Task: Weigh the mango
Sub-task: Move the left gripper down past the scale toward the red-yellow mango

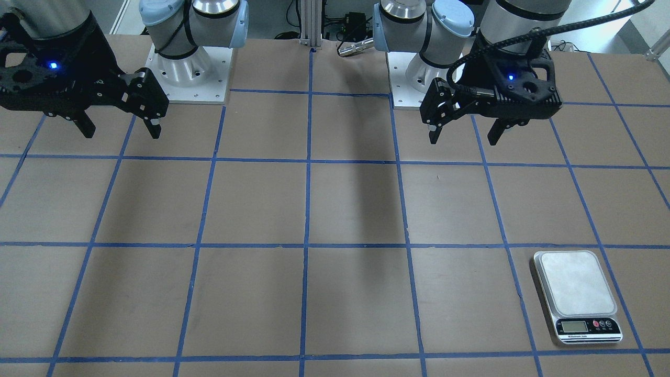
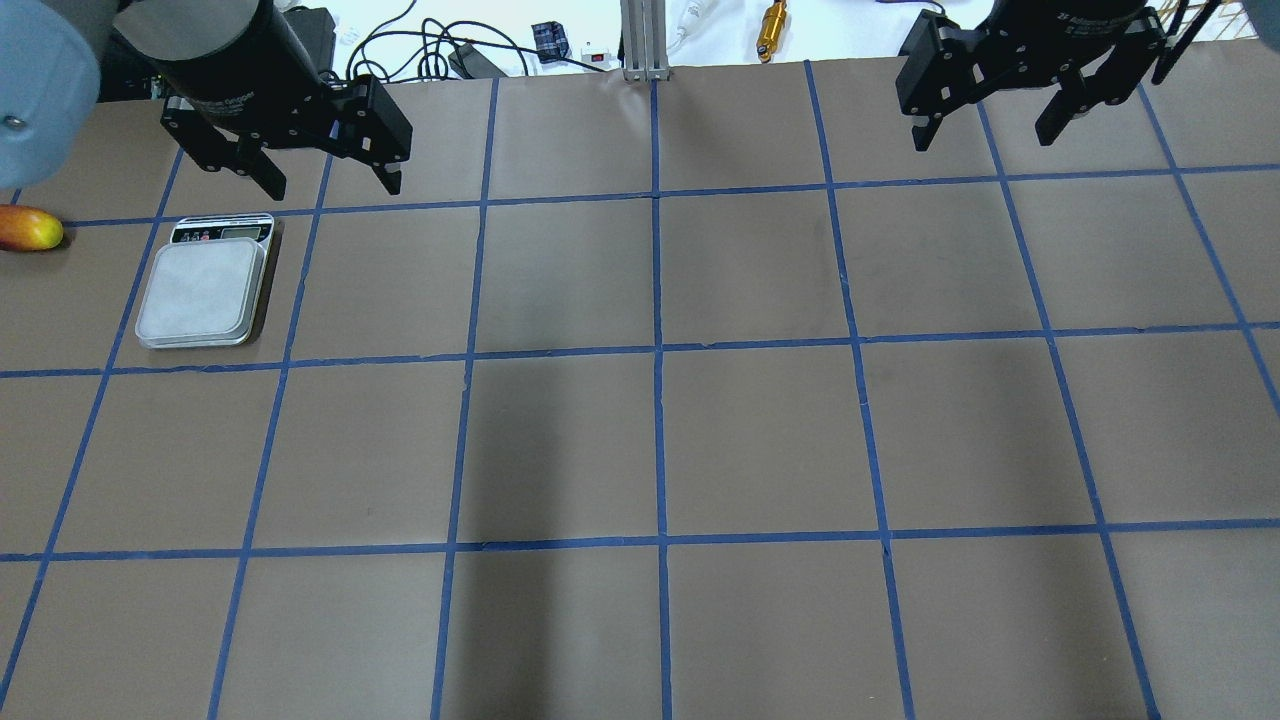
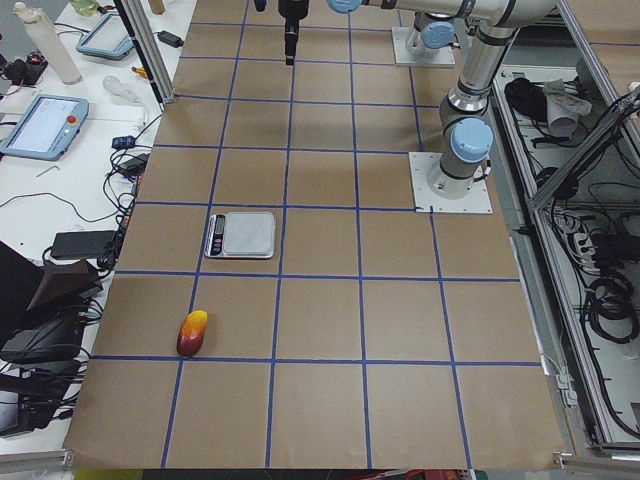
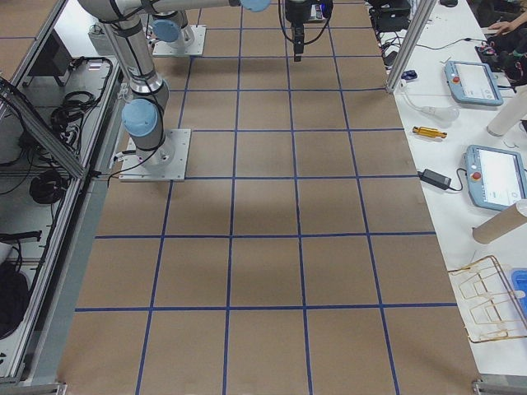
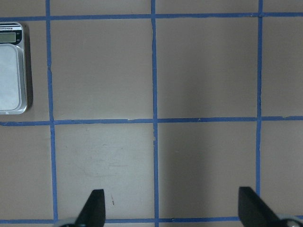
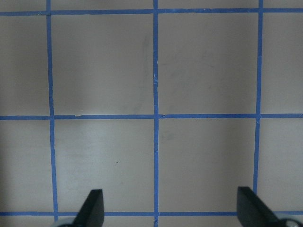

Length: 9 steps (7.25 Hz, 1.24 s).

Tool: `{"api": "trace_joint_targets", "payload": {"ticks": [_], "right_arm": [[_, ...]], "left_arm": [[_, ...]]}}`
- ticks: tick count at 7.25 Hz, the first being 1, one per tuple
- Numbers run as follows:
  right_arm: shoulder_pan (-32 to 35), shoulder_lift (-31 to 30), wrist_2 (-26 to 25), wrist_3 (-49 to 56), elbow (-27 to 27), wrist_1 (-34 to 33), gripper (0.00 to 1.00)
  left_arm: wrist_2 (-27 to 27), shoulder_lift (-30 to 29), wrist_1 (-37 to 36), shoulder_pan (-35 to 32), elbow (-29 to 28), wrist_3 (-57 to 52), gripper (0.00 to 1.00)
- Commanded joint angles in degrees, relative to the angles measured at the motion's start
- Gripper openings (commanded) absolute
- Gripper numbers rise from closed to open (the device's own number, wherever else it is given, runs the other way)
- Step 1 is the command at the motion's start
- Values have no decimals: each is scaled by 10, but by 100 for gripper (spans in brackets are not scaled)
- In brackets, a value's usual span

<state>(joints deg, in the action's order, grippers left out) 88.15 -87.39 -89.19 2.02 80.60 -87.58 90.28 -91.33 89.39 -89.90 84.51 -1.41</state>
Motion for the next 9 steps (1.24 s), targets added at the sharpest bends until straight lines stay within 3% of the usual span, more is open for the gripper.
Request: {"api": "trace_joint_targets", "payload": {"ticks": [1, 4, 5, 7, 9], "right_arm": [[0, 0, 0, 0, 0, 0, 100], [0, -1, 0, 0, 0, 0, 100], [0, -1, 0, 0, 0, 0, 100], [0, 0, 0, 0, 0, 0, 100], [0, 0, 0, 0, 0, 0, 100]], "left_arm": [[1, -3, 20, 48, 7, -103, 100], [-2, -39, 5, 154, 42, -317, 100], [-3, -61, -30, 181, 43, -382, 100], [-3, -107, -62, 250, 34, -543, 100], [1, -158, -82, 304, 1, -635, 100]]}}
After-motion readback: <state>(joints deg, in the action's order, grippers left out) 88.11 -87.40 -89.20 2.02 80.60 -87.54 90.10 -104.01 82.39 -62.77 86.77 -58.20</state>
